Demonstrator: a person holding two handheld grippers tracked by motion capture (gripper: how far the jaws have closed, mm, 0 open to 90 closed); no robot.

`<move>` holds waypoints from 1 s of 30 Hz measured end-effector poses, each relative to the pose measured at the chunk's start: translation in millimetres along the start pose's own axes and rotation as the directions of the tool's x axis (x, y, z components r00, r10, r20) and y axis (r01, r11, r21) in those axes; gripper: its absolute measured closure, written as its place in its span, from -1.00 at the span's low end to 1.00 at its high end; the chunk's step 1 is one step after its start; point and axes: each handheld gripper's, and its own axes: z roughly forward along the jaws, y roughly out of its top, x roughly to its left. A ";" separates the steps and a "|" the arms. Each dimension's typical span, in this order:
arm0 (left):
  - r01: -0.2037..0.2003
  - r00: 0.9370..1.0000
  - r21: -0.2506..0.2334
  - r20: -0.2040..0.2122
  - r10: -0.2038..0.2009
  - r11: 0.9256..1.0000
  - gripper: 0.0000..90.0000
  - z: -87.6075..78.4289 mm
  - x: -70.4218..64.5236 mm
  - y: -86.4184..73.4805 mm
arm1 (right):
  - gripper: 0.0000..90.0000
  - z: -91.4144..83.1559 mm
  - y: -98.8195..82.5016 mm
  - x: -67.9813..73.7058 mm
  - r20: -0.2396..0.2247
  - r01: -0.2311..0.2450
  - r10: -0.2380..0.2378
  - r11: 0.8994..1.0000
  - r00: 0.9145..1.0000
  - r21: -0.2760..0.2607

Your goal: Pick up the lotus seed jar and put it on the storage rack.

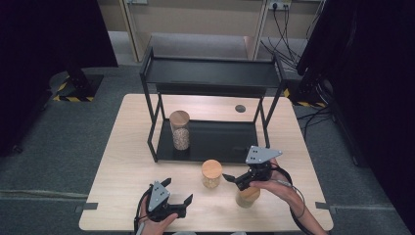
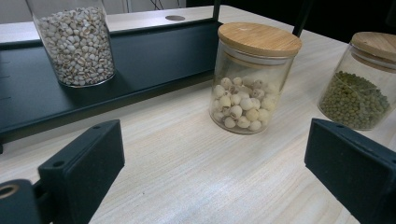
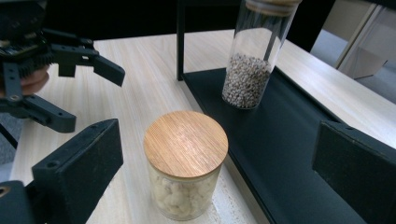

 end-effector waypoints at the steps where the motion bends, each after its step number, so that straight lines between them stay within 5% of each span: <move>1: 0.000 1.000 0.000 0.000 0.000 1.000 -0.90 0.0 0.0 0.0 | -0.95 2.1 0.5 -1.7 -0.004 0.002 -0.002 1.000 1.000 0.006; 8: 0.000 1.000 0.002 -0.001 0.000 1.000 -0.90 0.3 0.2 -0.1 | -0.95 13.6 1.5 -8.7 -0.015 0.031 -0.030 0.999 0.999 0.028; 17: 0.000 1.000 0.004 -0.002 0.000 1.000 -0.90 0.4 0.3 0.0 | -0.95 28.6 1.1 -27.4 -0.088 0.067 -0.065 0.998 0.994 0.016; 30: 0.001 1.000 0.006 -0.004 -0.001 1.000 -0.90 0.3 1.1 0.1 | -0.94 54.2 6.3 -42.6 -0.199 0.103 -0.091 0.993 0.976 0.053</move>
